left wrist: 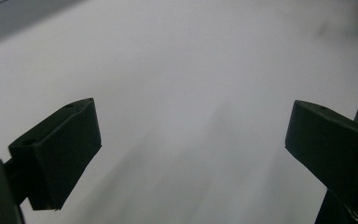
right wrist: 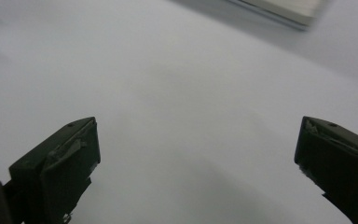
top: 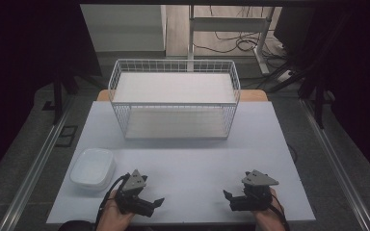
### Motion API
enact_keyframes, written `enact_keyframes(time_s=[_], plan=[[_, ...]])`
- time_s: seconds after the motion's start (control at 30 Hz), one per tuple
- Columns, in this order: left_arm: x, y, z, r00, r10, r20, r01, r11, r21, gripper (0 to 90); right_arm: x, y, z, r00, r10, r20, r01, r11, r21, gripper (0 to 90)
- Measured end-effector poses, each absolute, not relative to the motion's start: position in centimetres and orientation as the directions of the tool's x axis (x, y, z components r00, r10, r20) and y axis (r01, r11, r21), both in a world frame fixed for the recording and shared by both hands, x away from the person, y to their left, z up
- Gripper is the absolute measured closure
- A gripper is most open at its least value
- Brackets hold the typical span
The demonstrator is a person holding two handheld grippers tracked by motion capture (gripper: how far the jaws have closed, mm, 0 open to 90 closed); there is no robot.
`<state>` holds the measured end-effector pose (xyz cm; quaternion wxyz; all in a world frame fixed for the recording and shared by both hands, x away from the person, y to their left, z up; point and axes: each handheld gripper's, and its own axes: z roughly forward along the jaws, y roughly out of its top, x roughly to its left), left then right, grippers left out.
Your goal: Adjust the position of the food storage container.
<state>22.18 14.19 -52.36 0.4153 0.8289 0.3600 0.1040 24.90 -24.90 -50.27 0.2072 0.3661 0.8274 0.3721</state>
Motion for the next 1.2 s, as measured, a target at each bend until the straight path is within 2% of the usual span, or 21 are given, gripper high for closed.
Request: enact_keyframes(time_s=[0.03,0.13,0.4,0.53,0.63,0.77,0.83,0.87,0.9,0.93,0.97,1.0,1.1,1.2], plan=[[22.2,14.6,-52.4,0.709,0.693,-0.134,0.522,-0.387,0.761,3.2,24.9,-24.9,-50.3,-0.646,0.760,-0.070,0.452,0.455,0.767,0.0],[22.4,15.6,-52.5,0.681,0.717,-0.148,0.544,-0.361,0.757,3.2,26.1,-25.2,-50.6,-0.645,0.764,0.017,0.476,0.384,0.791,0.0],[22.6,15.7,-52.6,0.682,0.716,-0.152,0.553,-0.369,0.747,1.5,26.1,-24.3,-50.9,-0.633,0.772,-0.058,0.454,0.431,0.780,0.0],[22.8,15.8,-52.4,0.692,0.700,-0.177,0.552,-0.355,0.755,1.2,26.2,-24.2,-51.1,-0.628,0.776,-0.054,0.460,0.426,0.779,0.0],[22.9,16.2,-51.8,0.681,0.714,-0.159,0.543,-0.348,0.764,3.4,26.3,-24.3,-51.1,-0.620,0.782,-0.058,0.463,0.425,0.778,0.0],[23.1,16.9,-51.1,0.670,0.732,-0.123,0.531,-0.357,0.769,12.9,26.2,-24.2,-51.1,-0.621,0.781,-0.062,0.463,0.430,0.775,0.0],[23.2,17.4,-50.7,0.660,0.741,-0.123,0.529,-0.343,0.776,20.6,26.2,-24.2,-51.1,-0.623,0.779,-0.069,0.462,0.438,0.771,0.0],[23.3,17.7,-50.4,0.657,0.743,-0.129,0.529,-0.332,0.781,31.5,26.2,-24.2,-51.2,-0.622,0.779,-0.073,0.462,0.440,0.770,0.0],[23.3,18.0,-50.2,0.655,0.744,-0.130,0.528,-0.327,0.784,31.5,26.2,-24.2,-51.2,-0.622,0.779,-0.073,0.462,0.440,0.770,0.0],[23.3,18.3,-50.0,0.651,0.749,-0.127,0.525,-0.323,0.788,39.3,26.2,-24.2,-51.2,-0.621,0.780,-0.073,0.463,0.440,0.769,0.0],[23.3,18.7,-49.8,0.644,0.756,-0.121,0.523,-0.318,0.791,39.3,26.2,-24.2,-51.2,-0.621,0.780,-0.073,0.463,0.440,0.769,0.0],[23.3,19.1,-49.6,0.636,0.763,-0.117,0.521,-0.313,0.794,46.3,26.3,-24.2,-51.2,-0.620,0.781,-0.074,0.468,0.444,0.764,0.0],[23.4,20.4,-49.1,0.603,0.789,-0.116,0.523,-0.281,0.804,51.7,26.3,-24.2,-51.3,-0.622,0.780,-0.075,0.471,0.448,0.760,0.0],[23.4,21.7,-48.6,0.555,0.826,-0.100,0.528,-0.257,0.809,62.9,26.3,-24.1,-51.3,-0.622,0.779,-0.082,0.469,0.454,0.757,0.0]])
